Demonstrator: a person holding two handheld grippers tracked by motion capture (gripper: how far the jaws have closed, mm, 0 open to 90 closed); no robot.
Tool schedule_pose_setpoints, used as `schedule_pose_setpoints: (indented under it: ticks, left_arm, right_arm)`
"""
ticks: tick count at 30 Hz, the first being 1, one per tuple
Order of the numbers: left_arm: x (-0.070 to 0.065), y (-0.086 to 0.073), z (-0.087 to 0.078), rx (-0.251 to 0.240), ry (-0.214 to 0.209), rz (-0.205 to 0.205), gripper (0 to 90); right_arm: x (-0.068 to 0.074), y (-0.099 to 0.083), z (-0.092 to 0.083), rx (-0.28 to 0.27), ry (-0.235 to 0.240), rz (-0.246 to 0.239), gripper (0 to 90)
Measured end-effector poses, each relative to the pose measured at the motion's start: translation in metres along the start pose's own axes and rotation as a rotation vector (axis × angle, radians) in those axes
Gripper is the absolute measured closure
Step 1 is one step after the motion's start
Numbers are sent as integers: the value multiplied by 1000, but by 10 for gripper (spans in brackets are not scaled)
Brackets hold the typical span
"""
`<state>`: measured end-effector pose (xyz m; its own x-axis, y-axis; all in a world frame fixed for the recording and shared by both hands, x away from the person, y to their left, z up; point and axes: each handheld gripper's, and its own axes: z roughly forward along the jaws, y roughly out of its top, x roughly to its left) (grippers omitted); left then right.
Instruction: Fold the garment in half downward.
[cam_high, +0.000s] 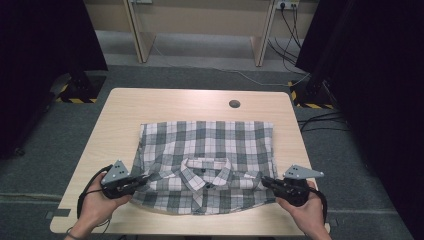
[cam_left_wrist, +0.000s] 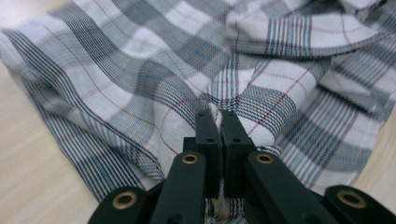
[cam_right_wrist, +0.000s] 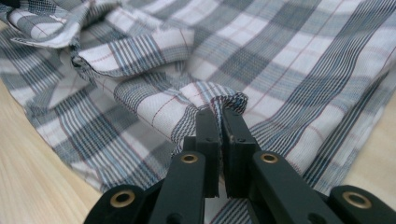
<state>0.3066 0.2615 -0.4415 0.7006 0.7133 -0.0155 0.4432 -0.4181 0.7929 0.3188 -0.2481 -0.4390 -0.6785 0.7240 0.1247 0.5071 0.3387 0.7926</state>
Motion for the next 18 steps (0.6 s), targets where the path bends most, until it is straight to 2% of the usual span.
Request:
schedule_pose_setpoints:
  ticks: [2, 4, 10, 18]
  left_arm:
    - [-2, -7, 6, 33, -2, 2, 871]
    - [-3, -9, 8, 36, -3, -3, 870]
    - [-6, -20, 19, 84, -14, -12, 870]
    - [-4, -12, 31, 119, 10, 11, 870]
  right_arm:
    - [0, -5, 3, 15, 1, 2, 871]
    - [1, -10, 4, 25, 2, 9, 871]
    - [1, -22, 9, 61, 1, 30, 870]
    - [-2, -22, 16, 96, -26, 19, 870]
